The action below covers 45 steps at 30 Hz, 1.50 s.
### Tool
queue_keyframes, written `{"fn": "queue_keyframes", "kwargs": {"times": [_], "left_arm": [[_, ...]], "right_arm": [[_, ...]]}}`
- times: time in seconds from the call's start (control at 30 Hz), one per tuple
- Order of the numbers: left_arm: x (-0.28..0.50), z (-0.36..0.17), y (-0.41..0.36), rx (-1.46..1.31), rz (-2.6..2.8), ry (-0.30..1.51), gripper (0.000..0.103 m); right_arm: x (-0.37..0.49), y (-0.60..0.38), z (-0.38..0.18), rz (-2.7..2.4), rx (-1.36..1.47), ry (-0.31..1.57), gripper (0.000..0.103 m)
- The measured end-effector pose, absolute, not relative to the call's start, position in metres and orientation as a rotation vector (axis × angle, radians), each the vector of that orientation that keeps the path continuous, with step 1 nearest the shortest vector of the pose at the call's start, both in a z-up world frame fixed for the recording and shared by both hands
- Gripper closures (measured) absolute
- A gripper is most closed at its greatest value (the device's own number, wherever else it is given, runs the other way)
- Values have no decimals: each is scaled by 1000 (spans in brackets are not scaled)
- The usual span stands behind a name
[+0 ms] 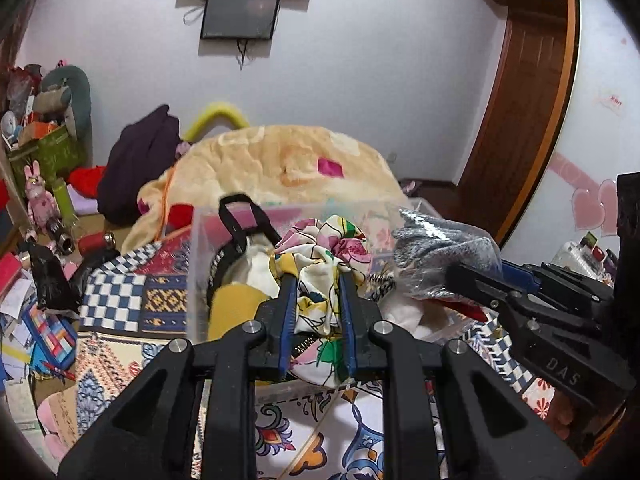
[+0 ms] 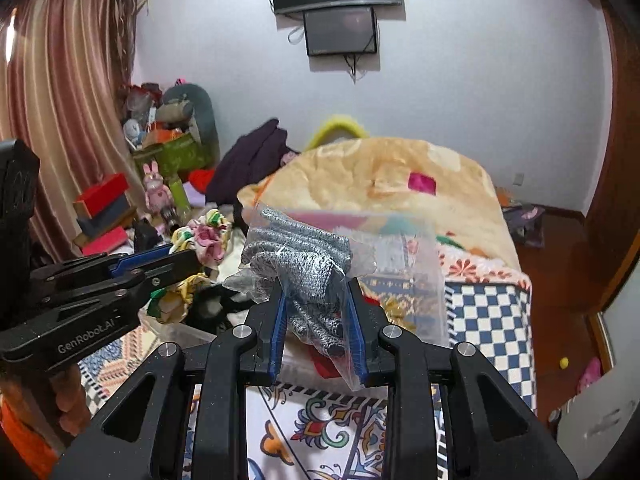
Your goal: Organize soft objects
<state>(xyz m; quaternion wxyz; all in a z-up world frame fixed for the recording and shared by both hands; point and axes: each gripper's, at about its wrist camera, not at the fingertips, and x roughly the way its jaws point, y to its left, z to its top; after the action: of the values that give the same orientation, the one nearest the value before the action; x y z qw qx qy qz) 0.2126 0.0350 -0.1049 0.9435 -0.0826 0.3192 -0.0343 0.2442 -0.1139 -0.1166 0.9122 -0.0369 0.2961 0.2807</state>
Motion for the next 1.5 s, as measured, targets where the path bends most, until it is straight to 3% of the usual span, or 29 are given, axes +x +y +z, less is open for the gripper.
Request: {"fn": "queue_keyframes", "kwargs": {"times": [0.17, 0.23, 0.33, 0.57, 0.87, 1.0, 1.13, 1.17, 1.23, 1.33, 1.5], "left_arm": [[224, -119, 32, -166, -76, 698, 79], [225, -121, 33, -175, -78, 708, 62], [222, -122, 36, -199, -87, 706, 53], [205, -109, 39, -194, -91, 673, 53], [148, -41, 32, -170, -95, 484, 53], [120, -12, 25, -143, -109, 405, 51], [92, 14, 15, -110, -98, 322, 42], [87, 17, 13, -105, -98, 310, 40], [76, 27, 9, -89, -104, 281, 28], [59, 38, 6, -83, -101, 240, 14], [41, 51, 5, -93, -90, 203, 5]], "right_arm": [[247, -110, -127, 573, -104, 639, 75], [247, -109, -128, 569, -111, 646, 65], [247, -111, -128, 570, -103, 653, 50], [237, -126, -116, 575, -74, 635, 45], [202, -153, -62, 575, -35, 481, 44], [177, -166, -33, 576, -13, 385, 35], [154, -171, -10, 577, -7, 309, 33], [149, -173, -5, 578, -5, 291, 29], [139, -176, 3, 570, -1, 258, 20], [125, -179, 13, 574, 8, 221, 17], [113, -184, 18, 580, 26, 181, 0]]}}
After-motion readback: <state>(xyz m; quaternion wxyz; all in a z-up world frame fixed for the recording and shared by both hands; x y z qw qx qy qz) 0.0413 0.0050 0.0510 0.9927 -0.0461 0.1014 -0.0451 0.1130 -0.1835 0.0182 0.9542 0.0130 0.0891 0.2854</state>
